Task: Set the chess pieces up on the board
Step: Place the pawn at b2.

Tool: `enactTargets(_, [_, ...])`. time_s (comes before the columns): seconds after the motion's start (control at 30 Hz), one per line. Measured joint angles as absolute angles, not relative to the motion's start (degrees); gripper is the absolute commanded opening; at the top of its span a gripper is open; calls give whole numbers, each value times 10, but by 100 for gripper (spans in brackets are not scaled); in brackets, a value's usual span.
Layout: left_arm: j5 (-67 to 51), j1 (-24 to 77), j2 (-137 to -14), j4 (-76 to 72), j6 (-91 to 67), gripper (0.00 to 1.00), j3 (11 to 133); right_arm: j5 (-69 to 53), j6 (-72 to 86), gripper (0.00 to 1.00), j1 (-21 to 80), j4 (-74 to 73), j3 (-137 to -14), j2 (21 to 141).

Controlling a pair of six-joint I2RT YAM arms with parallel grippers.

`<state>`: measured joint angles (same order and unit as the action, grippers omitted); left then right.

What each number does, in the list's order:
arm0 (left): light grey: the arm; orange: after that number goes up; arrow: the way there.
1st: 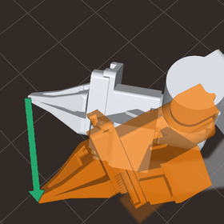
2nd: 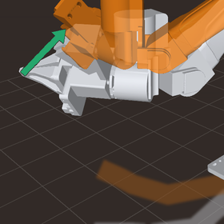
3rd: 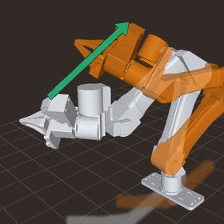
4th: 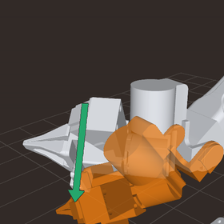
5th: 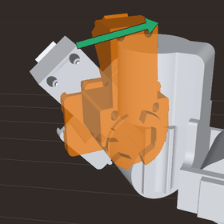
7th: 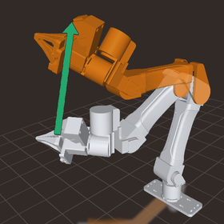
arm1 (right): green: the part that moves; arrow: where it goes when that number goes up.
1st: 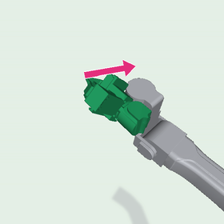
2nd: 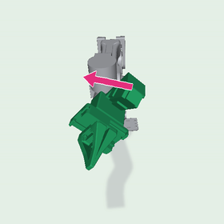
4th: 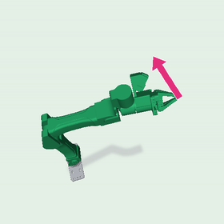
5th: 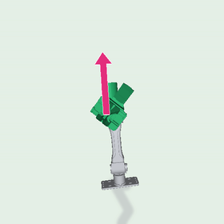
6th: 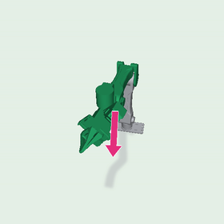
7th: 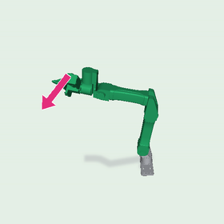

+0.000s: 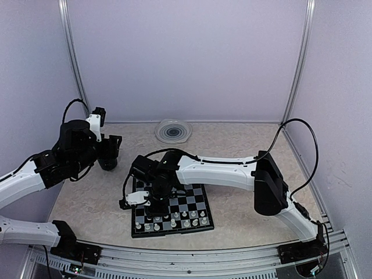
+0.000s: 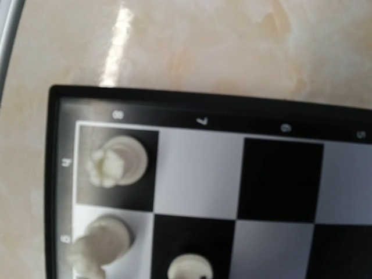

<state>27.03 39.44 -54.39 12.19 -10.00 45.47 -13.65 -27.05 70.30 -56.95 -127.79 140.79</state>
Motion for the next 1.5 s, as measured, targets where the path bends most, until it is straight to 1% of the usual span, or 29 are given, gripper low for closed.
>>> enactTargets(0.4, [270, 399, -555, 125, -100, 71, 455, -136, -271, 11, 704, -571, -1289, 1419])
enactTargets(0.7, [270, 401, -558, 125, -100, 71, 455, -136, -272, 20, 704, -572, -1294, 1426])
enactTargets(1.17, [270, 407, -572, 130, -99, 70, 461, -132, -272, 28, 705, -572, -1294, 1429])
enactTargets(1.33, [270, 408, -577, 132, -99, 71, 463, -128, -272, 33, 705, -572, -1294, 1429])
enactTargets(1.5, [270, 410, -581, 134, -99, 71, 463, -129, -272, 40, 705, -572, -1294, 1427])
